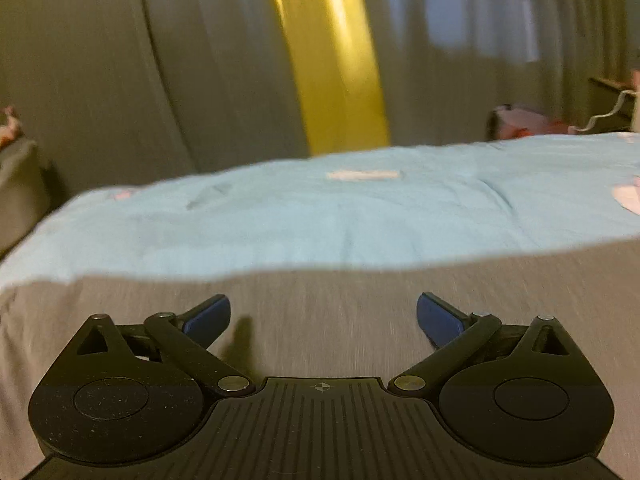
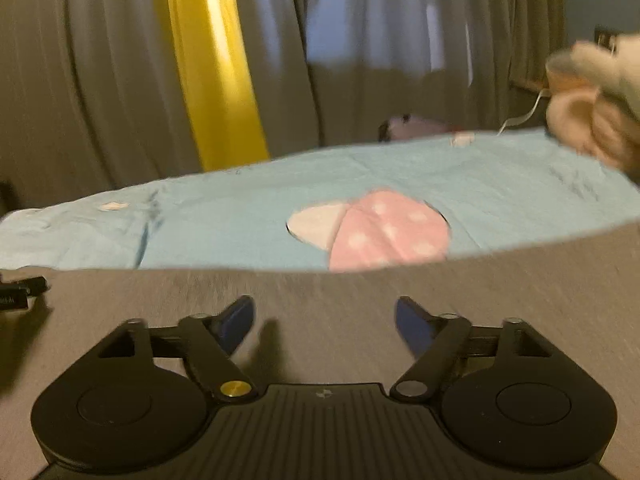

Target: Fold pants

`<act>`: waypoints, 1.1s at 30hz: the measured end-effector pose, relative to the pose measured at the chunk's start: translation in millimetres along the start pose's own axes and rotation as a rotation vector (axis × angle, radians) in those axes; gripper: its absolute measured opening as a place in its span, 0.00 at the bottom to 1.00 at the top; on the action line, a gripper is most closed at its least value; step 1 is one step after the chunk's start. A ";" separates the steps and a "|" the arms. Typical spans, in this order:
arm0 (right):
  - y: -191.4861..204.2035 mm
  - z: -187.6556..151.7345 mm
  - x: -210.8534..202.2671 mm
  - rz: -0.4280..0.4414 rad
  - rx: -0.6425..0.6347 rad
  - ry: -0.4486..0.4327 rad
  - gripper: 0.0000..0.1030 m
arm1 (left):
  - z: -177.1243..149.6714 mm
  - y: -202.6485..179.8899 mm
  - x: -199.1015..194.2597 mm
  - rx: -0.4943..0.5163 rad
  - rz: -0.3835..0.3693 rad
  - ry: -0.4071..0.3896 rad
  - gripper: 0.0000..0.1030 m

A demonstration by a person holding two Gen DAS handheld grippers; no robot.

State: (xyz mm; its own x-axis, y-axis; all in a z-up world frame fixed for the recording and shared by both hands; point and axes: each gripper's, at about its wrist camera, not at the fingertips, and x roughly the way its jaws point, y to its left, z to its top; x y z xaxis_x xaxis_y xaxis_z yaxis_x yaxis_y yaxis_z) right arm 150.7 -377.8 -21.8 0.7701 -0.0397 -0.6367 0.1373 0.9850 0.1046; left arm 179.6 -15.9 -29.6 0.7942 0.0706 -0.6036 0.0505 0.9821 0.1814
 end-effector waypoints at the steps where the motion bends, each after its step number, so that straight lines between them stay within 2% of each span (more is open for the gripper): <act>1: -14.0 -2.2 -4.1 -0.027 0.003 0.032 0.86 | -9.9 6.4 -1.0 -0.016 0.009 0.012 1.00; 4: -73.6 -18.9 -14.2 -0.169 0.055 0.085 0.87 | -23.8 30.0 -5.3 -0.132 -0.024 0.015 1.00; 5: -99.2 -26.7 -24.0 -0.197 0.109 0.077 0.85 | -22.1 32.3 -7.0 -0.143 -0.005 0.027 1.00; 7: -145.2 -40.6 -60.7 -0.226 0.188 0.002 0.82 | -17.9 31.7 -15.2 -0.147 0.048 0.051 1.00; 9: -183.5 -50.6 -96.9 -0.427 0.275 0.006 0.82 | -17.9 30.8 -23.0 -0.141 0.091 0.084 1.00; 10: -204.4 -58.8 -118.2 -0.473 0.344 -0.003 0.79 | -20.6 30.3 -28.1 -0.138 0.106 0.102 1.00; 12: -241.2 -80.8 -167.5 -0.456 0.537 -0.096 0.78 | -28.7 28.3 -42.3 -0.139 0.100 0.121 1.00; 13: -254.5 -90.9 -184.2 -0.456 0.614 -0.114 0.78 | -33.7 26.5 -49.4 -0.142 0.094 0.125 1.00; 14: -265.4 -99.7 -194.0 -0.443 0.684 -0.113 0.72 | -38.1 24.0 -55.5 -0.149 0.087 0.133 1.00; 15: -274.5 -110.7 -198.4 -0.389 0.764 -0.111 0.60 | -44.8 21.7 -60.8 -0.163 0.080 0.143 1.00; 17: -290.5 -126.9 -197.2 -0.273 0.879 -0.083 0.47 | -61.3 16.9 -70.5 -0.213 0.089 0.158 1.00; 19: -297.5 -135.4 -191.3 -0.203 0.963 -0.099 0.43 | -63.7 12.7 -78.4 -0.212 0.117 0.151 1.00; 20: -295.8 -136.3 -187.6 -0.172 0.986 -0.111 0.37 | -59.9 12.5 -81.6 -0.204 0.123 0.151 1.00; 21: -296.3 -134.8 -185.9 -0.144 1.003 -0.114 0.29 | -57.2 14.0 -85.5 -0.211 0.131 0.143 1.00; 23: -294.5 -129.8 -185.7 -0.117 1.003 -0.121 0.29 | -56.3 20.9 -94.4 -0.256 0.145 0.127 1.00; 26: -300.2 -130.2 -178.2 -0.092 1.040 -0.094 0.31 | -63.2 33.6 -100.3 -0.362 0.126 0.146 1.00; 28: -302.1 -130.9 -174.3 -0.083 1.068 -0.081 0.31 | -62.3 33.5 -99.0 -0.357 0.134 0.152 1.00; 31: -283.4 -118.0 -191.0 -0.140 0.922 -0.161 0.18 | -61.8 26.2 -95.4 -0.313 0.155 0.167 1.00; 33: -274.4 -111.3 -199.3 -0.148 0.865 -0.188 0.17 | -61.3 23.0 -94.4 -0.294 0.149 0.171 1.00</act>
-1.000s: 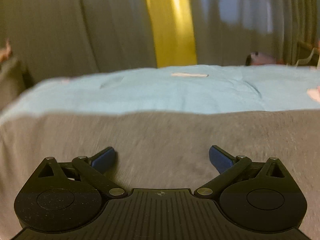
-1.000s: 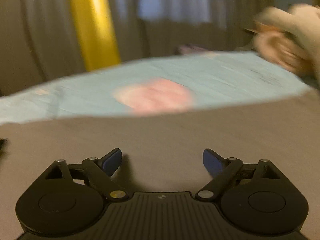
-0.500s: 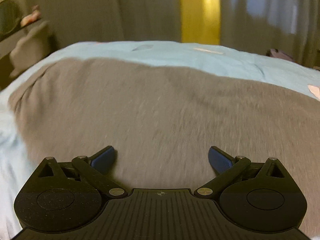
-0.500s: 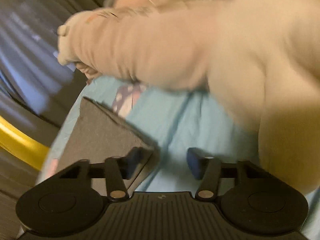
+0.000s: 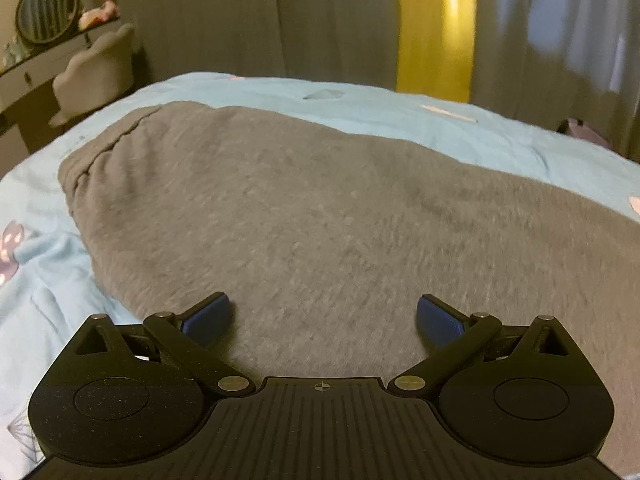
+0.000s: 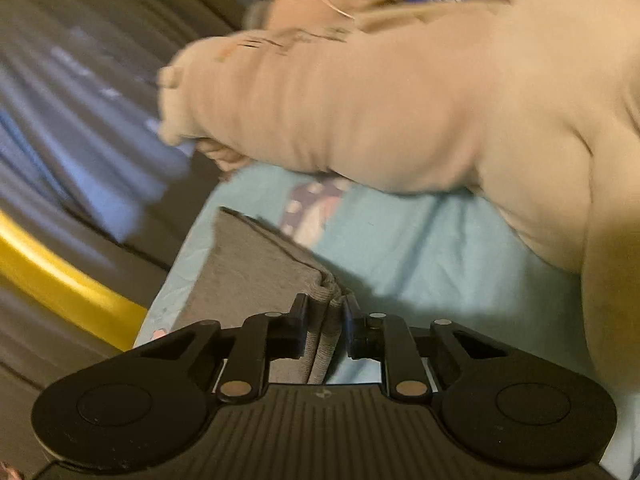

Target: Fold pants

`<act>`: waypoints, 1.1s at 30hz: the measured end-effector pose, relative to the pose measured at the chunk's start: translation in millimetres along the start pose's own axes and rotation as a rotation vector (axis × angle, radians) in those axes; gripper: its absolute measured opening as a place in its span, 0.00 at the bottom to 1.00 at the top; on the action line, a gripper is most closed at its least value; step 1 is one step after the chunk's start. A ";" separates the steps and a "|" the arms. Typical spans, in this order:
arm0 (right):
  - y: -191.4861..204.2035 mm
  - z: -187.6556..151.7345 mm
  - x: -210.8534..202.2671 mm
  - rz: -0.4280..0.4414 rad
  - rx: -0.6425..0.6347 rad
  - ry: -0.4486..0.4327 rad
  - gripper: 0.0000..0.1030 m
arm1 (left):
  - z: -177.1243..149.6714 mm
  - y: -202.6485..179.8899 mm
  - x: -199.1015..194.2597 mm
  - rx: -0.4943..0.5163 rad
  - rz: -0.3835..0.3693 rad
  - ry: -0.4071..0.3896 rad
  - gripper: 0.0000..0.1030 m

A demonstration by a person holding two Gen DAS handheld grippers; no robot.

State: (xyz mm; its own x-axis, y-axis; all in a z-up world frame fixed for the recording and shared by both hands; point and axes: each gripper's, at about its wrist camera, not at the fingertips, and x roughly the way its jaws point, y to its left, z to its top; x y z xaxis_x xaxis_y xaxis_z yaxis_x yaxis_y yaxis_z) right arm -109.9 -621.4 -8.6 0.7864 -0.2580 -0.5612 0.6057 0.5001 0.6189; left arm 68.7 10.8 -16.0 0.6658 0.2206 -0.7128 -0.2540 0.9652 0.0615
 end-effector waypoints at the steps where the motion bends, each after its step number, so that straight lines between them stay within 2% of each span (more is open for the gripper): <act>1: 3.4 -0.3 -2.8 0.011 -0.013 -0.012 0.17 | -0.2 -0.6 0.2 0.002 -0.007 0.000 1.00; 2: 5.9 -0.4 -4.2 0.030 -0.023 -0.024 0.18 | -0.5 -0.6 0.8 0.001 -0.016 0.001 1.00; 4: 9.1 -0.3 2.3 0.016 -0.024 -0.020 0.22 | -1.1 -1.2 1.8 0.000 -0.033 0.006 1.00; 6: 8.5 -0.8 16.5 -0.018 -0.017 0.014 0.31 | -2.1 -2.0 2.4 0.004 -0.037 0.009 1.00; 10: 3.1 -7.6 34.2 -0.060 0.004 0.081 0.32 | -2.9 -2.4 3.1 0.004 -0.052 0.014 1.00; 12: 3.1 -8.7 37.7 -0.075 0.006 0.087 0.31 | -2.5 -2.9 4.1 -0.003 -0.055 0.020 1.00; 13: 4.9 -8.2 36.8 -0.077 -0.001 0.080 0.30 | -2.4 -2.8 4.5 -0.007 -0.060 0.024 1.00; 14: 7.7 -7.9 35.5 -0.083 -0.015 0.073 0.21 | -2.2 -2.9 4.7 -0.010 -0.060 0.025 1.00; 15: 11.3 -7.9 34.0 -0.089 -0.035 0.061 0.16 | -2.2 -3.1 4.8 -0.011 -0.061 0.026 1.00; 20: 48.9 -8.6 19.3 -0.097 -0.143 0.002 0.10 | -1.2 0.4 4.0 -0.029 -0.089 0.028 1.00; 23: 117.3 -18.8 -0.4 0.001 -0.338 -0.062 0.10 | -0.1 10.9 0.0 -0.078 -0.139 0.012 1.00; 27: 230.0 -75.1 -19.3 0.276 -0.634 -0.021 0.10 | 2.2 30.1 -8.0 -0.193 -0.176 -0.013 1.00; 30: 285.0 -146.6 -20.8 0.469 -0.791 0.119 0.10 | 2.6 43.1 -18.2 -0.255 -0.187 -0.056 1.00; 33: 304.9 -228.3 -7.2 0.562 -0.880 0.299 0.11 | 1.3 54.4 -24.1 -0.307 -0.209 -0.070 1.00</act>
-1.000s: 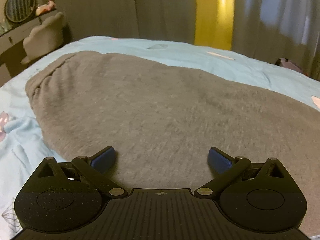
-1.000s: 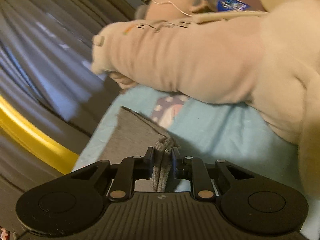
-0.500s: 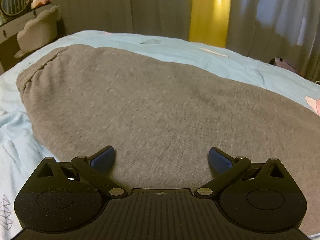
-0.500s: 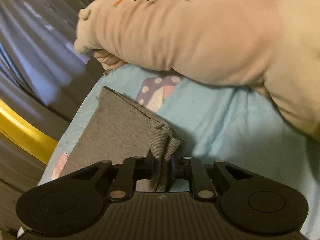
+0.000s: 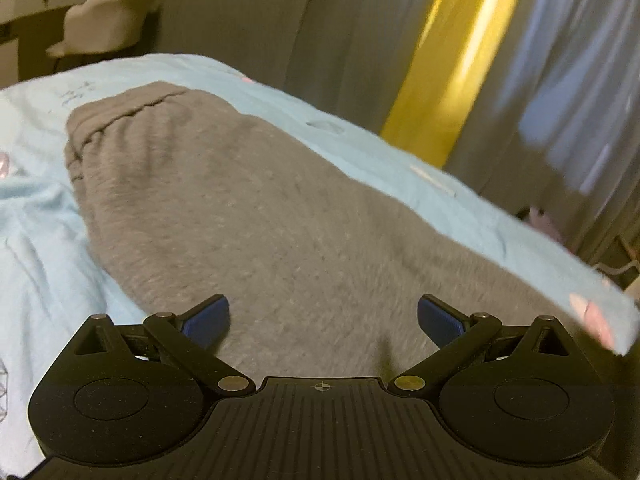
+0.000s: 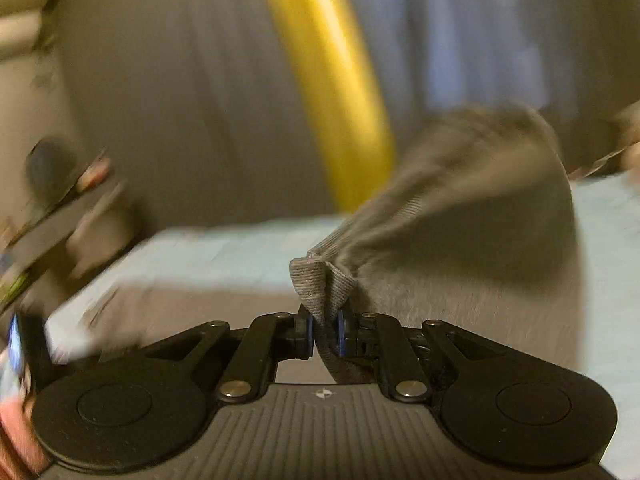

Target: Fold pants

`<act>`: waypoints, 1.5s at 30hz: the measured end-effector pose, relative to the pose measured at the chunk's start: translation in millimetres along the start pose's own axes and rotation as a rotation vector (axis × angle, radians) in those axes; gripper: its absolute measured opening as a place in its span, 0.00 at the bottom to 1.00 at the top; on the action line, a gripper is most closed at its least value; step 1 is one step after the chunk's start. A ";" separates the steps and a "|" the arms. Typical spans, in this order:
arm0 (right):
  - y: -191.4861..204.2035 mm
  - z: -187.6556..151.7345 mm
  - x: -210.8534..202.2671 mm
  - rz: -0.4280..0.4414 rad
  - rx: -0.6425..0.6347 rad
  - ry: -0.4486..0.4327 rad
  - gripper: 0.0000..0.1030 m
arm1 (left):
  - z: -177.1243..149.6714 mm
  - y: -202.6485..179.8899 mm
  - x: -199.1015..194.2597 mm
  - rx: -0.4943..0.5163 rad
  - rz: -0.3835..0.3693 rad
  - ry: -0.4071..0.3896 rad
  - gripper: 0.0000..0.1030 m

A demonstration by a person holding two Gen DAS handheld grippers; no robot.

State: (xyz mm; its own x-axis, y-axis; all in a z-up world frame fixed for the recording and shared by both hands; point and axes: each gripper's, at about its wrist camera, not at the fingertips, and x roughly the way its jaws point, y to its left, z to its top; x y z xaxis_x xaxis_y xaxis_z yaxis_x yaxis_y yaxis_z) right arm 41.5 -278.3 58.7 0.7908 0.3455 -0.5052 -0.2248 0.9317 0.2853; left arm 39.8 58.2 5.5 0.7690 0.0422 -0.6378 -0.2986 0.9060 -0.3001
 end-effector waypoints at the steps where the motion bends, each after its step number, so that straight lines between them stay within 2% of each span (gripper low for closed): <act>1: 10.2 -14.8 18.2 0.035 0.004 0.062 0.11 | 0.0 2.2 -1.5 -0.008 -0.005 0.001 1.00; 3: 22.8 -46.9 52.3 0.058 0.027 0.231 0.12 | 0.4 4.8 -2.5 -0.013 -0.022 0.017 1.00; 4: 25.6 -58.7 61.9 0.060 0.032 0.302 0.16 | 0.1 4.3 -2.0 -0.008 -0.033 0.026 1.00; 5: 27.5 -66.1 65.2 0.051 0.026 0.338 0.17 | -0.5 2.8 -1.4 0.003 -0.046 0.030 1.00; 7: 27.6 -59.1 52.3 0.082 0.012 0.313 0.28 | -3.0 -2.2 1.2 0.031 -0.074 0.044 1.00; 8: 20.3 -49.7 42.0 0.115 0.057 0.285 0.47 | -4.4 -5.2 2.7 0.045 -0.093 0.056 1.00; 9: 13.7 -43.6 31.0 0.127 0.115 0.239 0.71 | -5.7 -9.1 4.1 0.062 -0.115 0.071 1.00; 11: -9.5 -40.0 5.3 0.108 0.254 0.125 0.91 | -8.8 -19.1 5.4 0.099 -0.161 0.107 1.00; 12: -28.4 -41.8 -5.8 0.089 0.352 0.083 0.94 | -10.1 -25.2 5.5 0.121 -0.194 0.132 1.00; 15: -80.8 -60.5 -20.3 0.012 0.615 0.101 0.94 | -16.7 -46.7 8.2 0.159 -0.335 0.250 1.00; 17: -105.1 -71.4 -28.6 -0.040 0.727 0.101 0.94 | -22.6 -60.5 10.7 0.186 -0.387 0.303 1.00; 21: -115.5 -71.5 -40.6 -0.051 0.779 0.014 0.94 | -30.2 -79.6 33.3 0.178 -0.398 0.431 0.93; 23: -116.6 -78.1 -41.6 -0.049 0.776 0.016 0.94 | -29.0 -85.9 42.5 0.149 -0.397 0.457 0.93; 24: -115.9 -81.8 -38.4 -0.052 0.779 0.032 0.94 | -27.5 -89.8 47.9 0.136 -0.396 0.481 0.89; 26: -115.4 -84.5 -35.4 -0.052 0.781 0.055 0.94 | -25.5 -98.6 59.2 0.105 -0.406 0.547 0.72; 27: -119.9 -77.4 -32.9 -0.049 0.773 0.054 0.94 | -26.3 -103.4 61.6 0.089 -0.424 0.568 0.56; 29: -118.0 -76.4 -32.9 -0.052 0.760 0.048 0.94 | -29.9 -112.4 68.7 0.091 -0.397 0.601 0.24; 30: -119.6 -74.9 -27.8 -0.051 0.764 0.047 0.94 | -31.2 -115.7 70.1 0.102 -0.373 0.605 0.18; 32: -122.1 -76.5 -30.8 -0.043 0.789 0.038 0.94 | -28.5 -118.0 64.1 0.117 -0.391 0.563 0.17; 36: -126.9 -77.2 -47.2 -0.034 0.827 -0.040 0.94 | -2.3 -114.2 27.1 0.134 -0.518 0.425 0.17; 38: -128.3 -75.3 -50.6 -0.016 0.834 -0.069 0.94 | 13.7 -106.5 12.0 0.162 -0.526 0.354 0.17; 39: -128.5 -75.0 -48.5 -0.008 0.835 -0.070 0.95 | 19.5 -98.5 9.6 0.174 -0.494 0.323 0.18; 41: -126.5 -75.5 -41.8 -0.027 0.827 -0.035 0.96 | 21.2 -83.1 15.7 0.195 -0.395 0.296 0.30; 42: -125.0 -76.6 -38.4 -0.039 0.821 -0.009 0.96 | 17.7 -76.8 19.9 0.210 -0.342 0.292 0.39; 44: -122.3 -77.3 -31.7 -0.069 0.808 0.026 0.96 | 1.7 -62.0 31.7 0.255 -0.269 0.323 0.49; 45: -120.4 -76.3 -30.9 -0.076 0.794 0.027 0.96 | -4.9 -54.9 36.7 0.255 -0.263 0.353 0.58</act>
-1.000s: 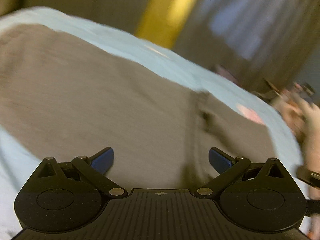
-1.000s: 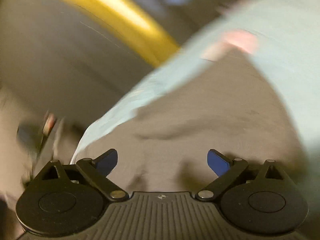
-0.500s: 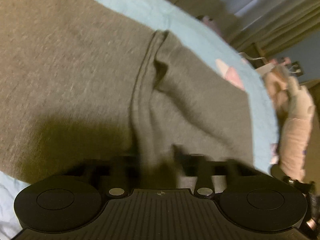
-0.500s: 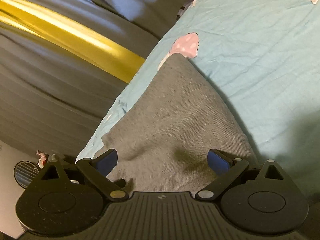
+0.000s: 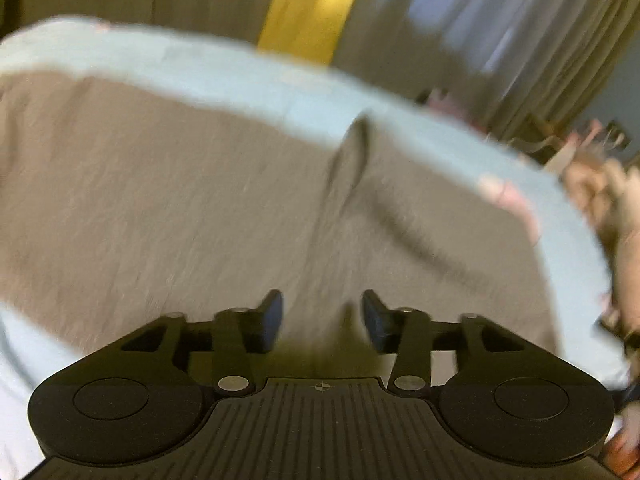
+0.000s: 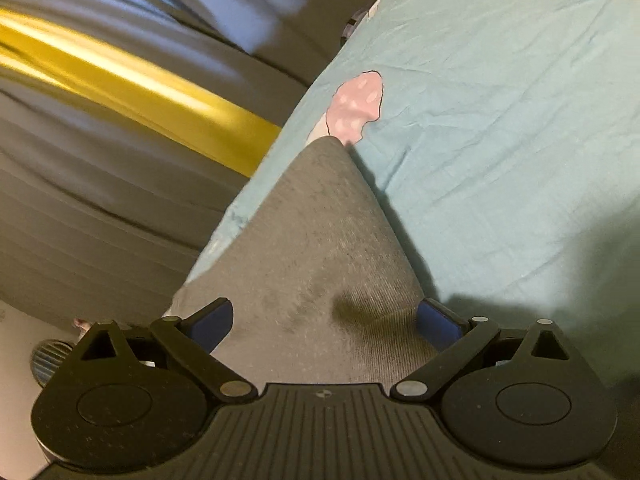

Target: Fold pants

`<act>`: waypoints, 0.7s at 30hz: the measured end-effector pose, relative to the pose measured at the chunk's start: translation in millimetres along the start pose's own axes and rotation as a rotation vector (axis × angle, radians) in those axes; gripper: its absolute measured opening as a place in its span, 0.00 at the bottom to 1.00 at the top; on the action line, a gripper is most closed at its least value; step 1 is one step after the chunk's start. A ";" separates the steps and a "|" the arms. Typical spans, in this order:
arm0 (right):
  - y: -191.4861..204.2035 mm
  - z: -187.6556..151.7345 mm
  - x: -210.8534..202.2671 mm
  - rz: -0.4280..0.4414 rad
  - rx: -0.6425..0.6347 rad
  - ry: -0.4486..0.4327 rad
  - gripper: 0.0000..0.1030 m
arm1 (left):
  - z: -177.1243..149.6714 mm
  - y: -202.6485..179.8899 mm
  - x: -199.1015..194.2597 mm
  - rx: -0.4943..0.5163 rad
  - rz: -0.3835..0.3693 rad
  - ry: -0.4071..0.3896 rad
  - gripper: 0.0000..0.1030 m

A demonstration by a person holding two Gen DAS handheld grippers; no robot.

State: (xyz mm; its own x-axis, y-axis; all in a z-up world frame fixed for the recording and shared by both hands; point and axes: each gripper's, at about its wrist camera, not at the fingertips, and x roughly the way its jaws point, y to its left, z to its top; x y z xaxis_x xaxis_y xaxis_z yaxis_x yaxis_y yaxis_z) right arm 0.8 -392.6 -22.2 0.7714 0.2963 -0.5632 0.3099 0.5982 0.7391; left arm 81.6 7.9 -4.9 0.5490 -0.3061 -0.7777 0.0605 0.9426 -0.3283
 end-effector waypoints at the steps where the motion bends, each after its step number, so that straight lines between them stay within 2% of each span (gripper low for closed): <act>1: 1.1 -0.2 -0.2 -0.002 -0.009 -0.002 0.96 | -9.1 8.1 7.3 -0.031 -0.012 0.028 0.61; 2: 1.4 -0.4 -0.1 -0.002 -0.014 -0.004 0.96 | -11.7 15.6 6.8 -0.080 -0.035 0.021 0.61; 4: 1.3 -0.5 0.2 -0.007 -0.016 -0.006 0.96 | -6.2 28.1 0.5 -0.186 -0.132 -0.026 0.73; 6: 0.9 -1.3 -1.0 -0.010 -0.017 -0.011 0.96 | -3.1 33.3 0.8 -0.244 -0.169 -0.033 0.75; 9: 2.8 -3.1 0.5 -0.029 -0.030 -0.014 0.96 | -5.6 26.6 6.6 -0.211 -0.145 -0.007 0.74; 12: 6.8 -5.9 1.0 -0.047 -0.048 -0.022 0.96 | -1.5 18.1 11.8 -0.196 -0.229 0.028 0.71; 15: 11.8 -8.2 -2.5 -0.023 -0.058 -0.022 0.96 | -0.7 13.8 16.2 -0.157 -0.199 0.052 0.67; 17: 15.5 -11.0 -7.9 0.015 -0.037 -0.012 0.96 | 0.8 8.8 19.4 -0.167 -0.212 0.059 0.54; 19: 19.2 -15.9 -12.5 0.079 0.003 0.028 0.96 | -1.3 15.5 18.5 -0.193 -0.218 0.069 0.27; 20: 20.6 -19.2 -14.1 0.143 0.037 0.049 0.96 | -4.4 22.6 14.8 -0.212 -0.228 0.071 0.21; 21: 21.6 -23.1 -14.3 0.162 0.046 0.079 0.96 | -4.9 27.7 15.4 -0.237 -0.244 0.073 0.21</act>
State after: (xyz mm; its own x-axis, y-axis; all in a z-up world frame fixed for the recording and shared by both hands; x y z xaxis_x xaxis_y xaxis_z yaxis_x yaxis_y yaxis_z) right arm -16.5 -366.7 -6.7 0.7675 0.4450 -0.4614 0.2114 0.5038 0.8376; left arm 87.6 28.6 -28.6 0.4810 -0.5354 -0.6943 -0.0174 0.7859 -0.6181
